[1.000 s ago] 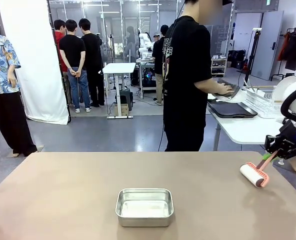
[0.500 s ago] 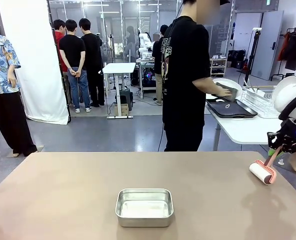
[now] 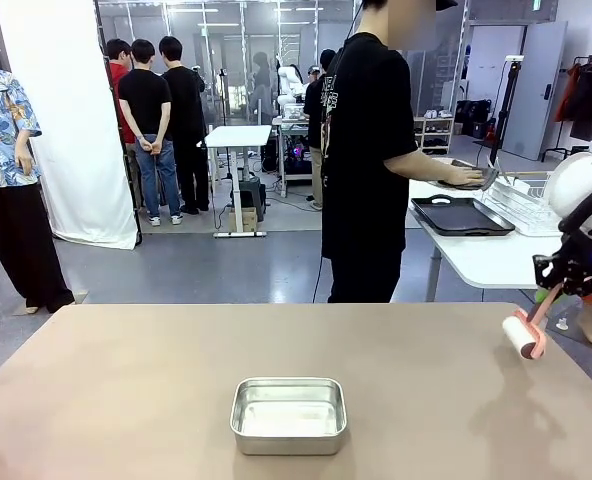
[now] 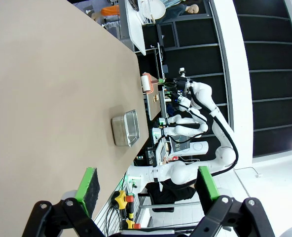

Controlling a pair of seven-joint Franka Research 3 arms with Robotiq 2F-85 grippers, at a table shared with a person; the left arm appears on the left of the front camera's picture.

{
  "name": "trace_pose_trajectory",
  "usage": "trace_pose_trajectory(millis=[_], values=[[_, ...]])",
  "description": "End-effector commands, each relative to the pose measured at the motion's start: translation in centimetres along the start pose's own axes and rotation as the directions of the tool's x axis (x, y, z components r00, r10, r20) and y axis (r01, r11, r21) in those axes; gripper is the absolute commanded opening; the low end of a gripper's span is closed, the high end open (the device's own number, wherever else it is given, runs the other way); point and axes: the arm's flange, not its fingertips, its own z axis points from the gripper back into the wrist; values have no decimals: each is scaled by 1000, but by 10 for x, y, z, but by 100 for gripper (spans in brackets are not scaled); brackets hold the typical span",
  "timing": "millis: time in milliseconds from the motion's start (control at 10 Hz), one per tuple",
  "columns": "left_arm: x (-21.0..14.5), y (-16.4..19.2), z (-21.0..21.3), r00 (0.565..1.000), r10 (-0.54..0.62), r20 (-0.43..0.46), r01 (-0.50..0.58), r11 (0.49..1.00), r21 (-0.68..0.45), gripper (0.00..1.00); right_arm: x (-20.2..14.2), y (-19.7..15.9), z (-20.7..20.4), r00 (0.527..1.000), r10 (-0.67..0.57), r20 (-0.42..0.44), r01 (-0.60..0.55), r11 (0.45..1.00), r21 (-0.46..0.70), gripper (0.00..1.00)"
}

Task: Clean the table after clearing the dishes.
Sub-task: When the right (or left) Handle tray is removed, use the right hand (or left hand) to clean the right (or left) side of the table with the Lint Roller.

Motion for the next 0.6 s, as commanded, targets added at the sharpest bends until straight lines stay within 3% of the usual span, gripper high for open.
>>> trace_pose_trajectory(millis=[0,400,500], values=[[-3,-1,1,1000,1,6,-1,1000,0,100,-13,29,43,997,41,61,-40,999,-25,21],[-3,-1,1,1000,1,6,-1,1000,0,100,-24,63,83,982,105,158,-99,994,-45,21],[-3,-1,1,1000,1,6,-1,1000,0,100,-8,50,82,986,122,116,-120,992,-24,21]])
